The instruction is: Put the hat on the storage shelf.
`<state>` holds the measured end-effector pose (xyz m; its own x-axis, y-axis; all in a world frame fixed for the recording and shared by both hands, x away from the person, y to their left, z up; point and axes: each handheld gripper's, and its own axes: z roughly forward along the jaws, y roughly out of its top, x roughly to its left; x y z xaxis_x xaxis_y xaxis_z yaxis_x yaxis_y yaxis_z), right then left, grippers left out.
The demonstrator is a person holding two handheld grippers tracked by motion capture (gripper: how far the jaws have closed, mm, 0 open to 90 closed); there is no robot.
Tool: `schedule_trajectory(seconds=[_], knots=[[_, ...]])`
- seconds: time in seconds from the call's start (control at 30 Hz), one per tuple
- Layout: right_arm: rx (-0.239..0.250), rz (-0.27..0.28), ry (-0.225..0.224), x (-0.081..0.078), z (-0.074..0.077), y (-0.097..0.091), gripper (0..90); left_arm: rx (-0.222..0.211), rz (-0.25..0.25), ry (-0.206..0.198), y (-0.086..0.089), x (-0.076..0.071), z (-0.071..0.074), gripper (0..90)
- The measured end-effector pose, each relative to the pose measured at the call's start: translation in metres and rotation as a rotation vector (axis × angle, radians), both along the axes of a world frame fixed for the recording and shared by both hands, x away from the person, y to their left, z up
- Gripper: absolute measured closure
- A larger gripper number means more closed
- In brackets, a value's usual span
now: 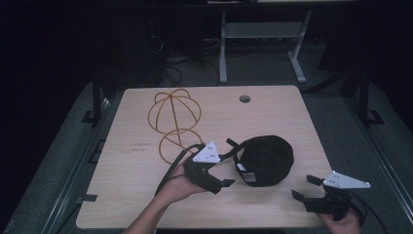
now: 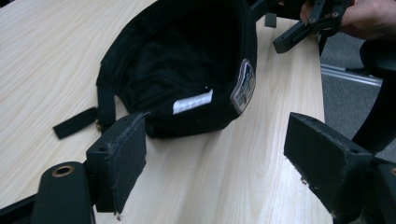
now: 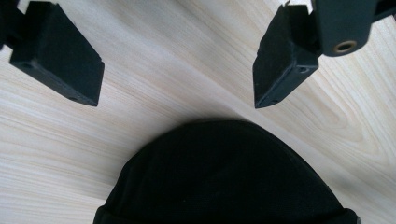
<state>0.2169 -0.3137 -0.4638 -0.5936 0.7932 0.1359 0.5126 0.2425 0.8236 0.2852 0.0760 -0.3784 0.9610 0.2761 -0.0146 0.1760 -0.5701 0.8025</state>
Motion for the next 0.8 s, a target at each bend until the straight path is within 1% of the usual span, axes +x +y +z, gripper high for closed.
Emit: schedule_trajectory(seconds=[0.17, 0.27, 0.37, 0.4, 0.5, 0.6, 0.67, 0.8], knots=[[-0.002, 0.006, -0.003, 0.000, 0.000, 0.000, 16.3, 0.004, -0.034, -0.001, -0.017, 0.002, 0.002, 22.9], [0.001, 0.007, -0.003, 0.000, 0.001, 0.001, 16.2, 0.007, -0.054, 0.006, -0.026, 0.003, 0.002, 24.2], [0.001, 0.008, -0.002, 0.000, 0.001, 0.001, 16.2, 0.028, -0.080, 0.005, -0.035, 0.005, 0.001, 26.7], [0.001, 0.008, -0.003, 0.000, 0.001, 0.000, 16.2, 0.029, -0.086, 0.004, -0.038, 0.006, 0.000, 29.2], [0.003, 0.008, -0.003, 0.000, 0.001, 0.000, 16.3, 0.042, -0.100, 0.001, -0.045, 0.008, -0.001, 31.4], [0.005, 0.010, -0.003, 0.000, 0.001, 0.000, 16.2, 0.062, -0.124, 0.017, -0.051, 0.011, -0.003, 36.9], [0.005, 0.012, -0.003, 0.000, 0.001, 0.000, 16.2, 0.086, -0.136, 0.014, -0.054, 0.011, -0.005, 38.1], [0.005, 0.018, -0.001, 0.000, 0.001, 0.001, 16.3, 0.113, -0.158, 0.026, -0.061, 0.014, -0.010, 42.5]])
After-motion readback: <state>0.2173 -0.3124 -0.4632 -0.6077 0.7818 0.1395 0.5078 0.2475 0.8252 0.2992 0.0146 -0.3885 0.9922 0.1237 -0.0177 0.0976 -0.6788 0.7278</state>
